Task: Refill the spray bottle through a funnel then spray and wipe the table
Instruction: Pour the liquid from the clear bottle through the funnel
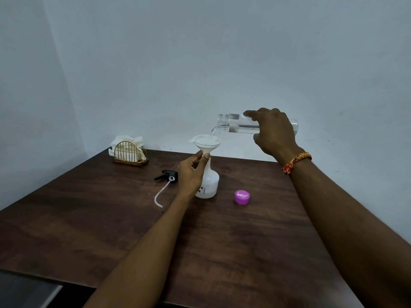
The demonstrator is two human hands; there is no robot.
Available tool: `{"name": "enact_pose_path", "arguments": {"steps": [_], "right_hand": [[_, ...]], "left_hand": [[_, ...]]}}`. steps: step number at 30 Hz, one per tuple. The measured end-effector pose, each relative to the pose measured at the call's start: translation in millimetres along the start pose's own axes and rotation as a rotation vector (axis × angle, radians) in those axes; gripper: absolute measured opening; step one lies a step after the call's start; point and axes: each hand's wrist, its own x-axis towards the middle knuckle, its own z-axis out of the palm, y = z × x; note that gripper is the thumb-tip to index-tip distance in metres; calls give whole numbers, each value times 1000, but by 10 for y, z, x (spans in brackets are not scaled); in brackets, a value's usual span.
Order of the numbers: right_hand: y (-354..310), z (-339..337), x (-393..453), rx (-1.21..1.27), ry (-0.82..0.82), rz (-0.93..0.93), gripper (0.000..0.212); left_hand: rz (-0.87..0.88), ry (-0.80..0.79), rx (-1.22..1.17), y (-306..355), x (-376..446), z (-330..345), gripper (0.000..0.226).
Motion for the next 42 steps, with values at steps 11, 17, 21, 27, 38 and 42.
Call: {"name": "enact_pose_path", "arguments": {"steps": [11,17,21,27,38,42], "right_hand": [[-10,-26,22,-14,12,-13,71],[6,-36,23,-18,15,-18,70],[10,-44,28,-16,12,-14,72],[2,-58,51,-23,16,-21,72],[1,-55,54,-30,31,-39,71],[-1,-46,42,-36,41,-41,70]], "left_hand": [[-15,4,-21,-7,-3,22,38],[-19,4,-26,8,-2,37,39],[-44,11,-29,28,-18,35,36],[-61,8,-38,40,-20,36,34],[-57,5,-29,56,-32,34,36],[-73,0,-29,44,-23,39,35]]}}
